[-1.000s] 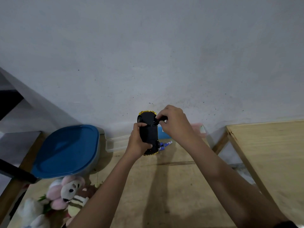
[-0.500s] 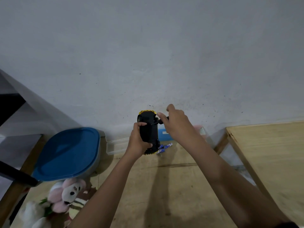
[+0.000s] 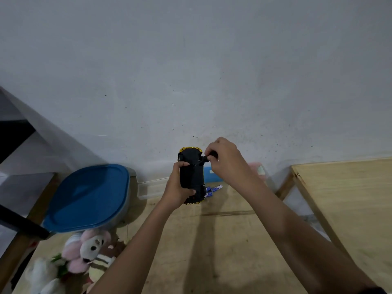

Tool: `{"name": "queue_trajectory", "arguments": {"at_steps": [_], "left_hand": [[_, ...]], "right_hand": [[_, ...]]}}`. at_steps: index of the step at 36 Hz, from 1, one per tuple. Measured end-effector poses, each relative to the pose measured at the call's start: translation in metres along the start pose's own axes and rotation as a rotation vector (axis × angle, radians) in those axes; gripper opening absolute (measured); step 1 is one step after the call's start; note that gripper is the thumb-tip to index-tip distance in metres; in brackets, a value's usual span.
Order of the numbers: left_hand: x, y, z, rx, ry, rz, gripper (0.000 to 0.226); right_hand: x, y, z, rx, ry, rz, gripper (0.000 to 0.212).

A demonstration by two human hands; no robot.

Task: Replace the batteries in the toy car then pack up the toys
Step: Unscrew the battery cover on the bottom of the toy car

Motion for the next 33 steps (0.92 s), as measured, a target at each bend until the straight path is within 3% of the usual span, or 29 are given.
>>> {"name": "queue_trajectory", "arguments": {"at_steps": [9, 15, 21, 33], "left_hand": [[-0.011, -0.003, -0.003, -0.015, -0.004, 0.017, 0.071], [-0.028, -0.004, -0.007, -0.042, -0.024, -0.009, 0.071], [-0.050, -0.003, -0.012, -0.037, -0.072, -0.032, 0.069], [-0.080, -0.005, -0.010, -0.024, -0.121, -0.060, 0.072]], "right_hand": [[0.038, -0.009, -0.018, 0.254, 0.128, 0.290, 0.010], [0.114, 0.021, -0.051, 0.317, 0.509, 0.570, 0.020], [0.174, 0.064, -0.100, 0.273, 0.818, 0.554, 0.010], [0.194, 0.094, -0.133, 0.186, 0.750, 0.291, 0.019]]}}
Point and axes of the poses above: each hand's wrist, its own z-axis towards the middle knuckle, its own y-axis out of the palm, x = y × z, the point moved 1 cm from there along z, towards the middle knuckle, and after that the axes turned 1 degree about -x, right-handed, at the moved point
